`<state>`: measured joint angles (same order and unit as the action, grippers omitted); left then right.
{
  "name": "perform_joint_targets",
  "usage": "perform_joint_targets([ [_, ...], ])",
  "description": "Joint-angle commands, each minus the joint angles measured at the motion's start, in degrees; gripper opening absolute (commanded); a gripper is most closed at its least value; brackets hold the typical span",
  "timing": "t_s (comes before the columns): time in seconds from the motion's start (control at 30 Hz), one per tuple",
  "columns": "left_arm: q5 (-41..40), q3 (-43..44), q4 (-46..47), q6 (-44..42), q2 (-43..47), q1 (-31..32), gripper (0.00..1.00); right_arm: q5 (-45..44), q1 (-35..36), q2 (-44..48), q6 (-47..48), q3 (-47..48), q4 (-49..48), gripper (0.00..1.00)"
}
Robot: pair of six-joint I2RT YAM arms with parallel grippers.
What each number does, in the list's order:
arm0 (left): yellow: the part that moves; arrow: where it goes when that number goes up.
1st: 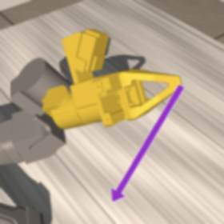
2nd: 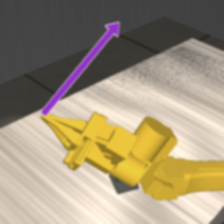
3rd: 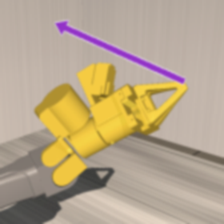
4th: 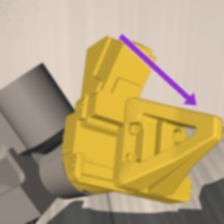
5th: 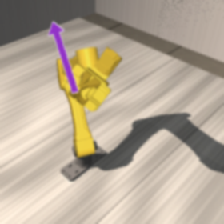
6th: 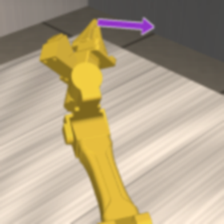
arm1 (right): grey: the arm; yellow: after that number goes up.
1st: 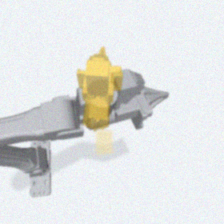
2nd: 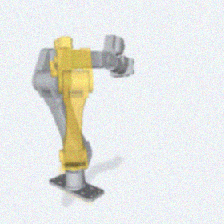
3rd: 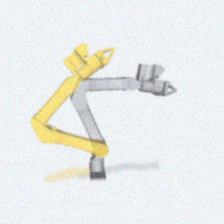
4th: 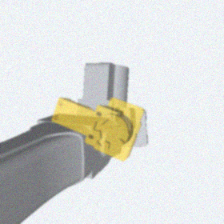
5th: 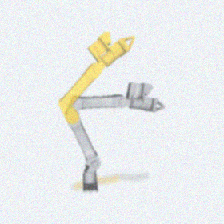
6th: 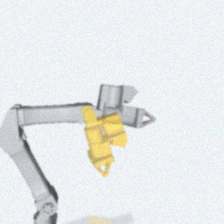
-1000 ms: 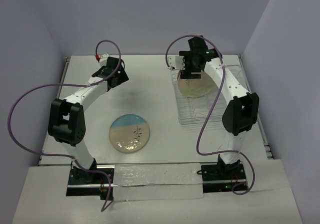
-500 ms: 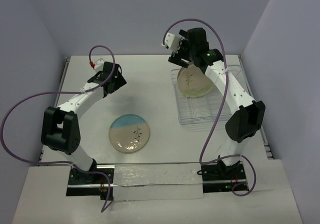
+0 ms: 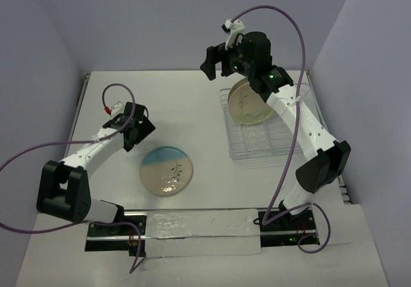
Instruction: Load the plates into the dish rack
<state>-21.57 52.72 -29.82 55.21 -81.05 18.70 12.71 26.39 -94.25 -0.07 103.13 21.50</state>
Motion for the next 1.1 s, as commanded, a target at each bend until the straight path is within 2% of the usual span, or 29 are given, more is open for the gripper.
perform_joint_targets([
  [0.0, 1.1, -4.8, -2.3, 3.8, 5.5, -1.1, 0.99, 6.5, 1.3, 0.5, -20.0, -1.3, -4.1, 1.0],
  [0.17, 4.7, -11.7, -1.3, 3.4, 11.4, -1.1, 0.99, -2.3, 11.6, 1.7, -16.8, -10.1, -3.9, 1.0],
  [0.27, 5.6, -14.9, -1.2, 3.4, 14.8, -1.2, 0.99, -4.2, 14.7, 3.5, -18.3, -17.5, -4.2, 1.0],
  [0.37, 7.7, -18.3, 0.3, 3.3, 18.8, -1.2, 0.99, -10.4, 17.5, 5.2, -20.4, -24.8, -5.6, 1.0],
  [0.5, 9.7, -20.6, 0.0, 3.0, 20.7, -1.2, 0.99, -9.6, 18.8, 4.5, -22.8, -31.7, -7.2, 1.0],
  [0.67, 12.6, -21.8, -1.9, 4.0, 17.6, -1.1, 0.98, -4.2, 19.0, 3.2, -24.7, -36.2, -10.5, 1.0],
  [0.93, 10.6, -19.9, -9.0, 8.5, 16.4, -1.1, 0.78, -0.3, 19.4, 0.2, -25.5, -37.6, -13.4, 1.0],
  [1.0, 10.0, -19.8, -9.8, 8.5, 16.3, -1.1, 0.67, 1.2, 19.6, -1.2, -25.6, -37.4, -13.7, 1.0],
  [1.03, 9.9, -20.1, -9.8, 8.3, 16.3, -1.1, 0.58, 1.7, 19.6, -1.7, -25.8, -37.4, -13.9, 1.0],
  [1.07, 10.1, -20.3, -9.6, 7.6, 16.2, -0.8, 0.54, 2.2, 19.7, -2.3, -25.9, -37.4, -14.1, 1.0],
])
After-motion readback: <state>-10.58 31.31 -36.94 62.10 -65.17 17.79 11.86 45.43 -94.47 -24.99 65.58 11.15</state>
